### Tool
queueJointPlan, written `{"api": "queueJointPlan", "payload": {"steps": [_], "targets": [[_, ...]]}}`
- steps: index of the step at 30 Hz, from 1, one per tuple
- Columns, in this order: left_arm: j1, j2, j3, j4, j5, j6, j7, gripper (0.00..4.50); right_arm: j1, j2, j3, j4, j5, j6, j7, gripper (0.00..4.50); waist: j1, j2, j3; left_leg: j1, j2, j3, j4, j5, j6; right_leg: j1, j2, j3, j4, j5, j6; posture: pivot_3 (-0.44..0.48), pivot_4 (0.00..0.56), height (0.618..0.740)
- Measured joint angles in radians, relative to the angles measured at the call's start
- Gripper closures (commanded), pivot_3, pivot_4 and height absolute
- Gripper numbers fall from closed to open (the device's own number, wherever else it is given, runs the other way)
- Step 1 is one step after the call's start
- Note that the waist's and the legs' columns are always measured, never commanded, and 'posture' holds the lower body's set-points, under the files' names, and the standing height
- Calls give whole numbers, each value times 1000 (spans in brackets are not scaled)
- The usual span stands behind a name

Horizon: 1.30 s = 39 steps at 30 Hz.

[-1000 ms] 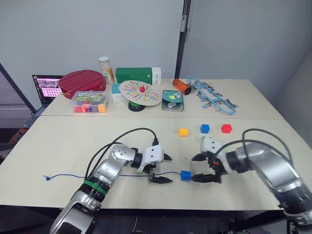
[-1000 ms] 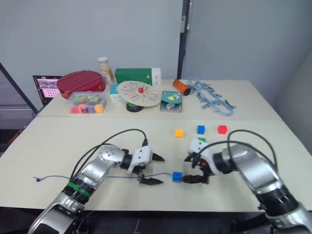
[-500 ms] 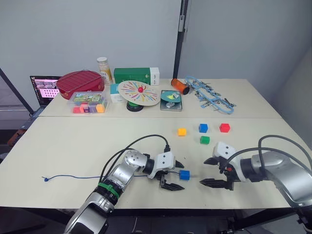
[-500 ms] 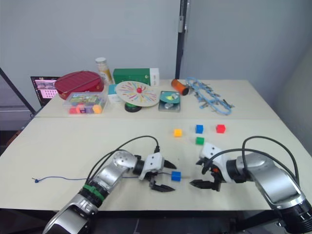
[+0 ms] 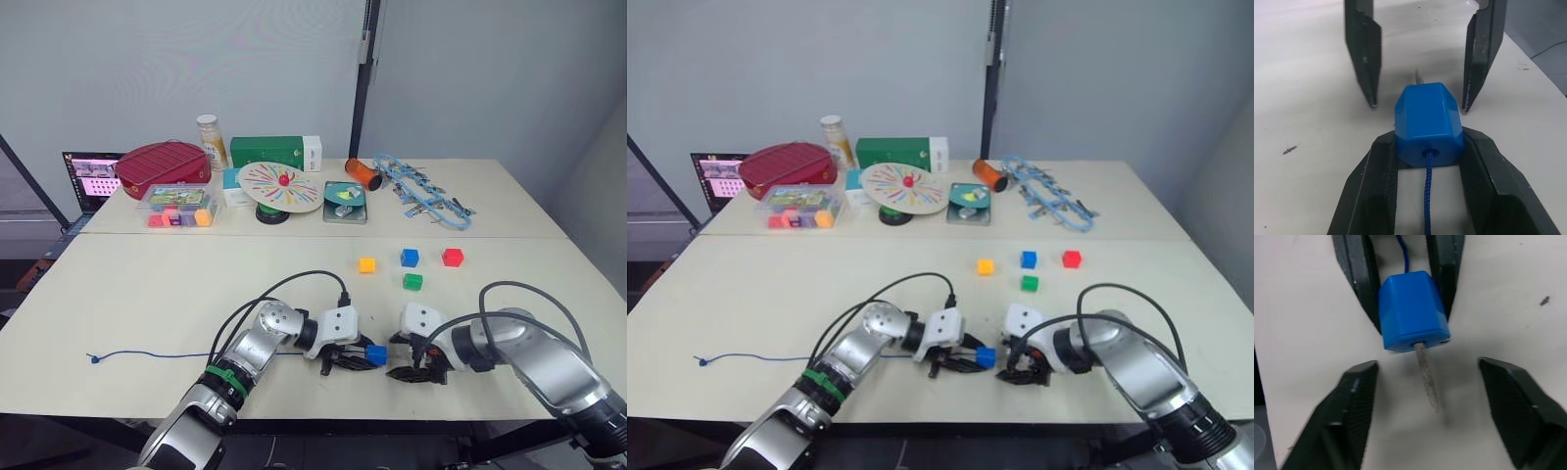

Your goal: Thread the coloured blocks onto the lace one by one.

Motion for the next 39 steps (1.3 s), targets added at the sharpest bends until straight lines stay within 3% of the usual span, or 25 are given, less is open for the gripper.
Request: {"api": "queueJointPlan", "payload": {"steps": [7, 13, 18, 22, 25, 29, 35, 37, 39], "targets": [[7, 26, 0, -27, 5, 12, 11, 3221, 0, -3, 0, 2, -13, -20, 14, 4489, -2, 0, 0, 0, 0, 0, 0, 0, 0, 0, 0, 0, 0, 0, 0, 0, 150, 740], [65, 142, 36, -134, -15, 43, 14, 3221, -35, 7, 19, 57, -39, -82, 24, 4500, -23, 0, 0, 1, 2, 0, -1, 1, -1, -1, 2, 1, 1, 0, 0, 0, 150, 740], [303, 364, 184, -387, -100, 130, 33, 3221, -137, 64, 59, 184, -50, -136, 89, 4500, -53, 0, 0, 6, 6, 1, -7, 0, -3, -1, 3, 1, 2, -1, -2, 0, 150, 740], [486, 525, 336, -468, -160, 125, 52, 3221, -209, 119, 106, 283, -75, -199, 146, 4500, -63, 0, 0, 11, 9, 4, -9, -1, -5, -1, 4, 1, 2, -2, -4, 0, 150, 740], [650, 679, 522, -434, -199, 65, 54, 3221, -261, 160, 130, 355, -94, -248, 183, 4500, -79, 0, 0, 15, 15, 9, -11, -4, -9, -1, 8, 1, 3, -4, -8, 0, 150, 740], [842, 841, 767, -229, -208, -22, 39, 3221, -311, 201, 147, 441, -124, -306, 219, 4500, -81, 2, 0, 19, 23, 15, -15, -6, -13, -2, 14, 0, 3, -4, -12, 0, 150, 740], [853, 842, 860, -54, -240, -67, 46, 3221, -344, 264, 156, 484, -134, -344, 243, 4500, -55, 2, 0, 18, 24, 16, -15, -7, -14, -4, 15, -1, 1, -1, -17, 0, 150, 740], [840, 832, 867, -29, -258, -65, 46, 2157, -349, 274, 156, 491, -135, -344, 248, 4500, -44, 2, 0, 18, 24, 16, -14, -8, -13, -4, 15, -1, 1, 0, -17, 0, 150, 740], [824, 823, 871, -23, -276, -62, 44, 1515, -348, 275, 155, 490, -135, -344, 254, 4500, -35, 2, 0, 17, 24, 16, -12, -9, -13, -5, 15, -1, 0, 0, -17, 0, 150, 740]]}}
